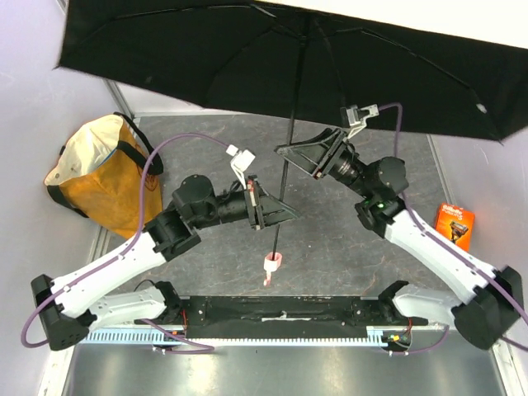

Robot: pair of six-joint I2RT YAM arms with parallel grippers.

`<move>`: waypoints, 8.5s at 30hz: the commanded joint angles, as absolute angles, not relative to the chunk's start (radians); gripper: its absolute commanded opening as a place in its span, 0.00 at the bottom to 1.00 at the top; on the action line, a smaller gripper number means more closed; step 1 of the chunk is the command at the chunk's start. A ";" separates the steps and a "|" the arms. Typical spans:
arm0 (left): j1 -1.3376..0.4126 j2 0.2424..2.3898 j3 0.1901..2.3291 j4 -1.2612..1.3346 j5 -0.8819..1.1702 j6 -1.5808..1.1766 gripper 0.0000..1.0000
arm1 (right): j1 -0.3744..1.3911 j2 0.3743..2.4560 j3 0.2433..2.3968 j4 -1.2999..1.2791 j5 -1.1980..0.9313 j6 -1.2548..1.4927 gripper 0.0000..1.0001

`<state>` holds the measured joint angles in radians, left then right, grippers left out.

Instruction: Put away the umbrella

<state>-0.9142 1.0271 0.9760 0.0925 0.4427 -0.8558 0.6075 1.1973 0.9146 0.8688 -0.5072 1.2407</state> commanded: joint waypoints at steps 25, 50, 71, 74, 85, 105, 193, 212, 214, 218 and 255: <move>-1.154 0.933 1.055 -0.106 -0.242 -0.425 0.02 | 0.816 1.203 1.278 0.118 -0.015 0.719 0.42; -1.140 1.025 1.253 -0.314 -0.221 -0.600 0.61 | 0.838 1.140 1.311 -0.049 0.086 0.882 0.00; -1.085 1.029 1.160 -0.080 0.030 -0.747 0.02 | 0.842 1.075 1.324 -0.009 0.181 0.845 0.58; -1.081 1.016 1.125 -0.008 0.074 -0.791 0.02 | 0.818 1.080 1.324 0.079 0.210 0.874 0.67; -1.078 0.989 1.046 0.120 0.133 -0.884 0.02 | 0.746 1.071 1.213 0.400 0.328 1.008 0.73; -1.080 0.971 1.029 0.126 0.123 -0.865 0.02 | 0.560 1.154 1.259 0.256 0.429 1.226 0.59; -0.974 0.971 1.129 0.181 0.026 -0.778 0.02 | 0.853 0.953 0.818 0.348 -0.006 0.974 0.00; -0.916 0.821 0.962 -0.176 0.169 -0.825 0.70 | 0.480 1.120 1.046 0.026 -0.028 1.497 0.00; -0.916 0.769 0.908 -0.205 0.140 -0.845 0.76 | 0.476 1.118 1.020 0.121 -0.021 1.444 0.00; -0.897 0.761 0.854 -0.137 0.193 -0.903 0.83 | 0.476 1.130 0.925 0.417 -0.089 1.397 0.00; -0.851 1.075 0.942 0.078 0.305 -0.965 0.02 | 0.727 1.124 0.737 0.204 0.037 1.513 0.00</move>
